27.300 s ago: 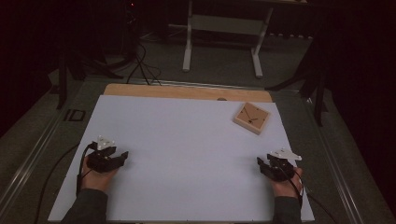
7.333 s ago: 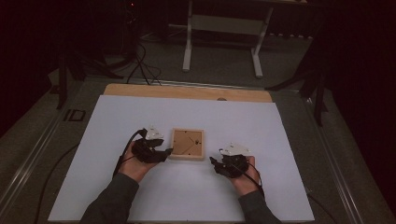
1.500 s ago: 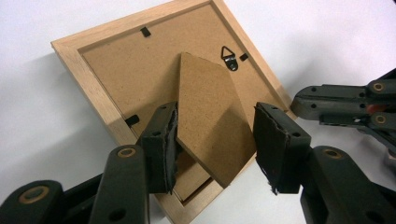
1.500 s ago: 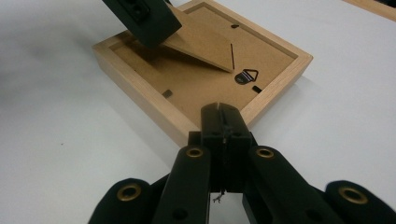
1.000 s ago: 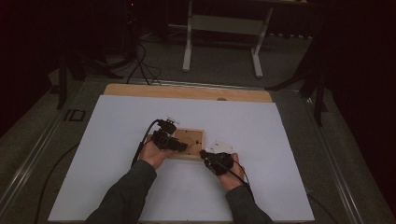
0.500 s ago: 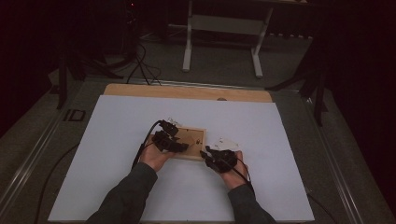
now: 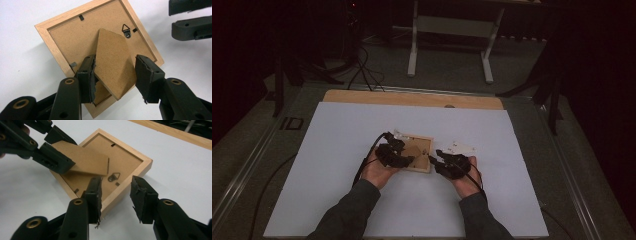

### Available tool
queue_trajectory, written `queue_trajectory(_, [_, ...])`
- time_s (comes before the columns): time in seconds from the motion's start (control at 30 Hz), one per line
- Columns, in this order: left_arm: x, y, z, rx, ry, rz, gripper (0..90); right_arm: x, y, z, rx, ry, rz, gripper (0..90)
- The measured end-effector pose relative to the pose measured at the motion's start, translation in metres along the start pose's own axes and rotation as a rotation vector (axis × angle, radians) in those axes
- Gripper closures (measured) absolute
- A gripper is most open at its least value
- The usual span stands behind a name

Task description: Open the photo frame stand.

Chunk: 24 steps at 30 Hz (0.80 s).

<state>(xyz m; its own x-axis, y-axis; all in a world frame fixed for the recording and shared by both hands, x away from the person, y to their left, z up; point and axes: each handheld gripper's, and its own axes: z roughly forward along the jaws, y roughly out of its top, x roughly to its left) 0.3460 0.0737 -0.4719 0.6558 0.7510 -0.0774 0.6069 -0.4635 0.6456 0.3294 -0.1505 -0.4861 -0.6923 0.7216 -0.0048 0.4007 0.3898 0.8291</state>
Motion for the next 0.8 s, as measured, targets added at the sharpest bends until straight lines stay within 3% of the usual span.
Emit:
queue_trajectory(0.2, [-0.004,-0.002,-0.002,-0.011,0.020,0.029,53.1,-0.002,0.005,0.004,0.008,0.019,0.007,57.6])
queue_trajectory(0.43, [-0.013,-0.008,-0.006,-0.044,0.059,0.082,53.1,-0.012,0.011,0.006,0.015,0.010,0.036,56.7])
queue_trajectory(0.8, [-0.018,-0.019,-0.008,-0.092,0.092,0.120,53.1,-0.024,0.017,0.016,0.028,0.034,0.082,54.7])
